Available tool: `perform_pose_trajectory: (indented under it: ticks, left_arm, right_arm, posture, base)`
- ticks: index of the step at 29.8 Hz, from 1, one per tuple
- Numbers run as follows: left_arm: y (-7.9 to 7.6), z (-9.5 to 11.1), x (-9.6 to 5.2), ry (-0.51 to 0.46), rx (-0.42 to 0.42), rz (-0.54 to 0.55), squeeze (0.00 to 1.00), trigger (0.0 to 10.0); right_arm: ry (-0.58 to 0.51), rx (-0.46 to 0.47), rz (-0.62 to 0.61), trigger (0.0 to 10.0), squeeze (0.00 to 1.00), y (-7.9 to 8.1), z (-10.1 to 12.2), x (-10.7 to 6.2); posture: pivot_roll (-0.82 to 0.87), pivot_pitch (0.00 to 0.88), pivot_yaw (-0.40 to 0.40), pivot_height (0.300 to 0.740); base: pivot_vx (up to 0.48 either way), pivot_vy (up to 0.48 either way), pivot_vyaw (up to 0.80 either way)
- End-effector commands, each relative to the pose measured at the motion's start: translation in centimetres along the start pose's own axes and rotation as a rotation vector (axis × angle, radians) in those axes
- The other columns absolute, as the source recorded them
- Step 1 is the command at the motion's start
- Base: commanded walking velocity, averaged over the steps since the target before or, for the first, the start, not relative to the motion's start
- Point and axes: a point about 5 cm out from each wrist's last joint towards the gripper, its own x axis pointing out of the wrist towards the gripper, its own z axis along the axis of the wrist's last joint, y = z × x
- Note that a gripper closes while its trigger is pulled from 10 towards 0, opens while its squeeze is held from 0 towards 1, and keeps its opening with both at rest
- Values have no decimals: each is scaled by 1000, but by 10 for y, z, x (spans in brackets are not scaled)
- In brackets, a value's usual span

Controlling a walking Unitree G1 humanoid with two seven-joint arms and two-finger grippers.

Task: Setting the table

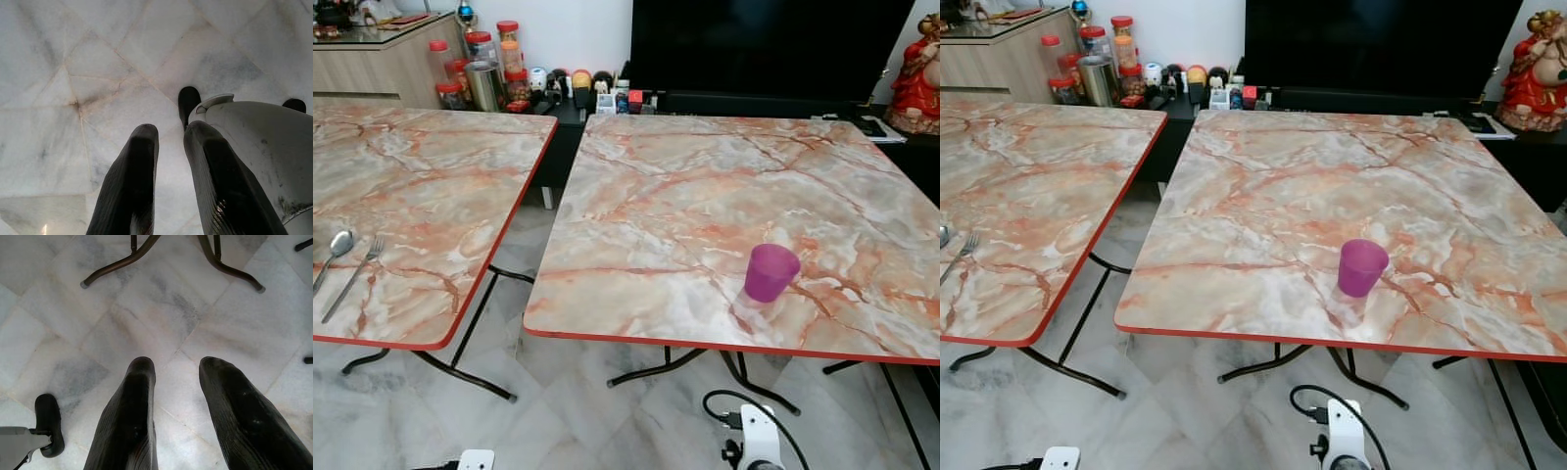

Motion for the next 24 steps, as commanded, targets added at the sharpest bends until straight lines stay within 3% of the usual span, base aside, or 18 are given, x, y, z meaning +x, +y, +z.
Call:
perform_pose_trajectory:
  ticks: [1, 8, 16, 24]
  left_arm:
    - [1, -3, 0, 17, 29, 10, 0, 10000]
    - [1, -5, -1, 27, 43, 9, 0, 10000]
    - [-1, -6, -1, 31, 47, 7, 0, 10000]
    - [-1, -7, -1, 33, 52, 8, 0, 10000]
  right_arm:
    - [0, -21, 8, 10000, 0, -1, -1, 0]
    - [31, -5, 11, 10000, 0, -8, -16, -3]
    - [72, -42, 8, 10000, 0, -18, -31, -6]
    - [61, -34, -10, 10000, 0, -42, -30, -9]
  posture:
    - [0, 0, -32, 740]
    - [-4, 0, -32, 740]
    - [-1, 0, -37, 740]
    - [-3, 0, -37, 740]
  base:
    - [0, 0, 0]
    - [0, 0, 0]
    - [215, -315, 0]
    - [264, -360, 0]
